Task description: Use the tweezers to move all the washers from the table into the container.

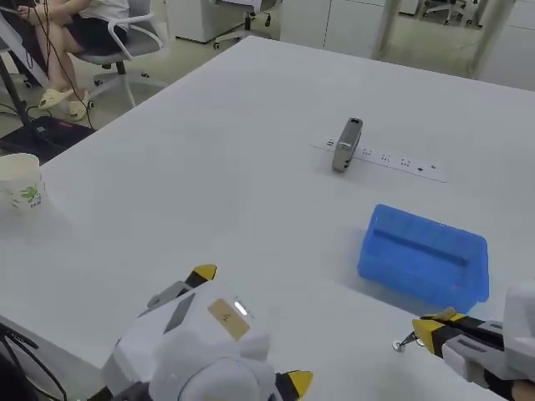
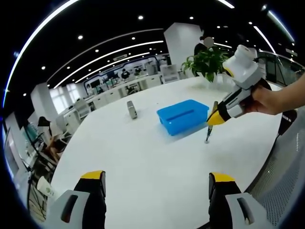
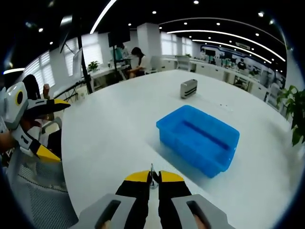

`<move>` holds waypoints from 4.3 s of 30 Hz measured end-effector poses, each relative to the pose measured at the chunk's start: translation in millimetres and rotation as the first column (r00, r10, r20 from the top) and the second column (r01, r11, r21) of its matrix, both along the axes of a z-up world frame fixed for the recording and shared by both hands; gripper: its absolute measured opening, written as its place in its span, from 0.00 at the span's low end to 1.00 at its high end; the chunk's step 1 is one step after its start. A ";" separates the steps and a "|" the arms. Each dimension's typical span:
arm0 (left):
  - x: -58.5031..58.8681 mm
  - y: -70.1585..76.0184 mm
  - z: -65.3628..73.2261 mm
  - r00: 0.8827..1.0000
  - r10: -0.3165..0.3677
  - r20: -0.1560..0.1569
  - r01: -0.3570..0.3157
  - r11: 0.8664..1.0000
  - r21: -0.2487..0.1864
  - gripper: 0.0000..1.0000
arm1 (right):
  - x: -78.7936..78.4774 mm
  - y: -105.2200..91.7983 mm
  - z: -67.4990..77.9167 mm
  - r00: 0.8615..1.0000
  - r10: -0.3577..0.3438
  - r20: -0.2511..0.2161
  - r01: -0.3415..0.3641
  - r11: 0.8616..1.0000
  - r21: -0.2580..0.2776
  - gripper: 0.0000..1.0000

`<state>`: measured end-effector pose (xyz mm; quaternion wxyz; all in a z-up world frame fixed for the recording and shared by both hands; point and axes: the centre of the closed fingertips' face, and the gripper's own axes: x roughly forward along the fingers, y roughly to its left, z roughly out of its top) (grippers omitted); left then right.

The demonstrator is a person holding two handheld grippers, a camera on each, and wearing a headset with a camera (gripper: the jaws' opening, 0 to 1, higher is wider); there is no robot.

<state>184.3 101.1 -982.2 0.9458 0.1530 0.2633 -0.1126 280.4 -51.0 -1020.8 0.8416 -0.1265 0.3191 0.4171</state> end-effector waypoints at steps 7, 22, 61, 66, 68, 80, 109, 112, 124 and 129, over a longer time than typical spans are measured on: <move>-0.2 0.8 -0.3 1.000 0.003 -0.001 -0.003 1.000 0.007 0.91 | 1.6 3.9 -0.5 1.000 0.010 0.029 -0.009 0.999 -0.032 0.01; 0.0 0.6 0.7 1.000 -0.002 0.006 0.001 1.000 0.009 0.91 | 3.4 4.0 10.9 1.000 0.000 0.007 0.000 0.999 -0.036 0.00; -3.6 -5.3 -8.2 0.999 -0.037 -0.032 0.038 0.999 0.038 0.91 | 83.2 -2.5 68.2 0.986 -0.080 0.149 0.081 0.997 -0.004 0.00; -4.0 -6.3 -10.1 0.998 -0.043 -0.042 0.045 0.998 0.044 0.90 | 97.3 -5.3 64.6 0.983 -0.116 0.141 0.116 0.993 0.006 0.00; -4.0 -6.2 -10.5 0.998 -0.043 -0.044 0.045 0.998 0.045 0.90 | 100.3 -6.1 60.9 0.983 -0.126 0.130 0.126 0.992 0.008 0.00; -3.6 -4.5 -10.3 0.998 -0.032 -0.045 0.034 0.999 0.041 0.90 | 108.0 -4.7 32.9 0.986 -0.151 0.075 0.151 0.988 -0.006 0.01; -3.5 -2.5 -13.5 0.998 -0.021 -0.061 0.024 0.999 0.045 0.90 | 105.0 0.9 4.6 0.991 -0.111 0.072 0.116 0.991 -0.069 0.02; -3.3 -1.9 -12.9 0.998 -0.017 -0.057 0.019 0.999 0.041 0.90 | 105.6 -0.4 4.6 0.990 -0.116 0.078 0.122 0.990 -0.076 0.02; -2.4 1.0 -9.1 0.999 -0.002 -0.038 0.003 0.999 0.036 0.90 | 99.3 -5.1 48.7 0.978 -0.151 0.141 0.149 0.989 0.024 0.02; -2.5 0.7 -7.3 1.000 -0.003 -0.030 0.004 0.999 0.036 0.90 | 92.2 -6.2 71.9 0.973 -0.165 0.164 0.153 0.985 0.082 0.02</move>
